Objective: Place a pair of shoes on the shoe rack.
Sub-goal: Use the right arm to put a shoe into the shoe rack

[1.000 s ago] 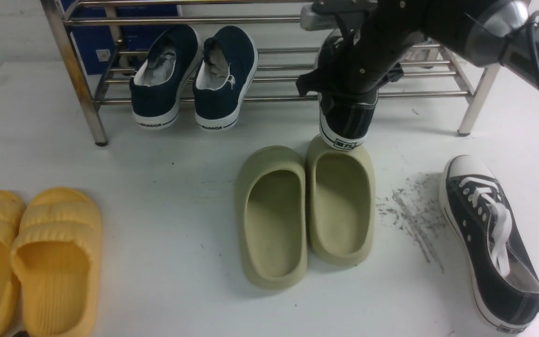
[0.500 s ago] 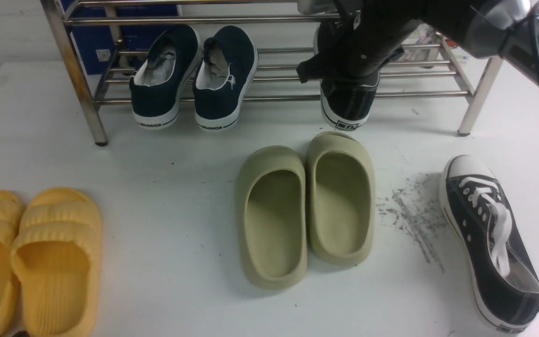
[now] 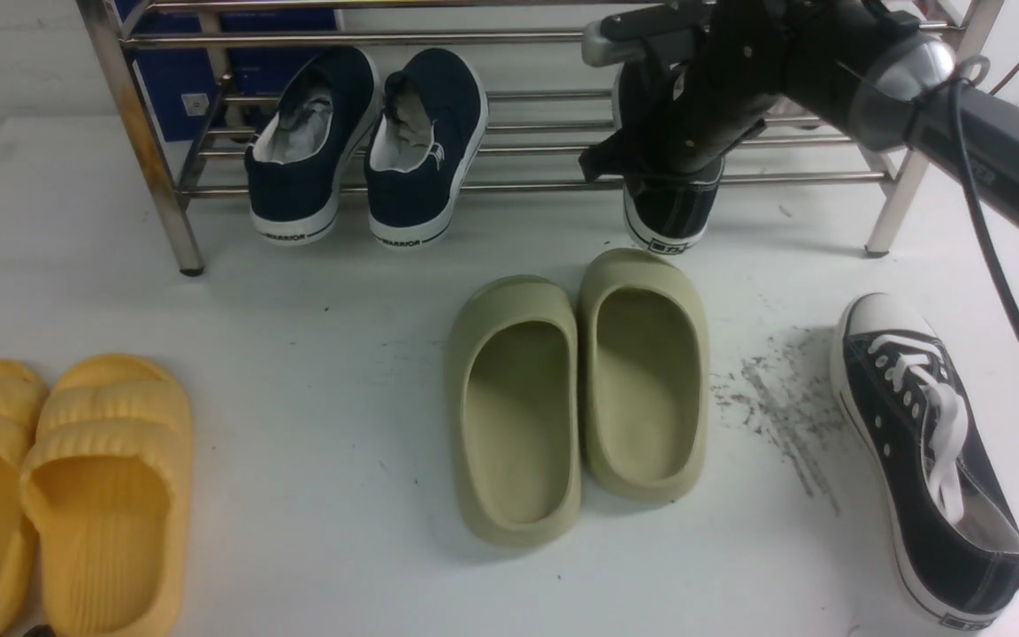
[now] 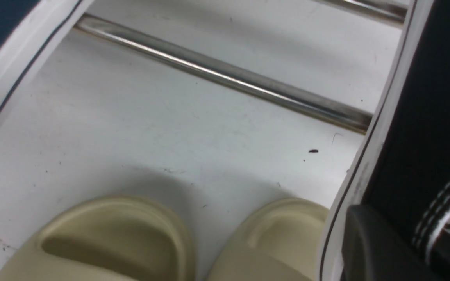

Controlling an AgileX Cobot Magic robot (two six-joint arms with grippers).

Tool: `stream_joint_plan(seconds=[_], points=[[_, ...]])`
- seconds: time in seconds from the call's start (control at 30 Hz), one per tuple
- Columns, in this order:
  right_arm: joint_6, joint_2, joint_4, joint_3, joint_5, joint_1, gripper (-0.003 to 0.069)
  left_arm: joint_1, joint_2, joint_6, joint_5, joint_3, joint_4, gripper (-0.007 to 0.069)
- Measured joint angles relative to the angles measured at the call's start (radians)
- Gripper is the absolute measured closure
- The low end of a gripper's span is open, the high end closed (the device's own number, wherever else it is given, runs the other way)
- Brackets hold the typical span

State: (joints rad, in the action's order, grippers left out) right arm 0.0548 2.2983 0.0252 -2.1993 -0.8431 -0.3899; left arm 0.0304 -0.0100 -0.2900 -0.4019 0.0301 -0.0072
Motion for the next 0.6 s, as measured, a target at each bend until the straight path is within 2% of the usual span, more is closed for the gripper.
stream_joint_plan(seconds=[0.13, 0.37, 0.47, 0.6], points=[[0.000, 0.000, -0.003, 0.000, 0.017, 0.000, 0.0599, 0.000, 0.000, 0.000, 0.000, 0.000, 0.000, 0.0386], [0.000, 0.000, -0.025, -0.003, 0.045, 0.000, 0.0484, 0.000, 0.000, 0.000, 0.000, 0.000, 0.000, 0.0386], [-0.002, -0.007, -0.025, -0.008, 0.049, 0.000, 0.0400, 0.000, 0.000, 0.000, 0.000, 0.000, 0.000, 0.0386], [-0.004, -0.025, -0.017, -0.009, 0.016, 0.000, 0.0358, 0.000, 0.000, 0.000, 0.000, 0.000, 0.000, 0.0386]])
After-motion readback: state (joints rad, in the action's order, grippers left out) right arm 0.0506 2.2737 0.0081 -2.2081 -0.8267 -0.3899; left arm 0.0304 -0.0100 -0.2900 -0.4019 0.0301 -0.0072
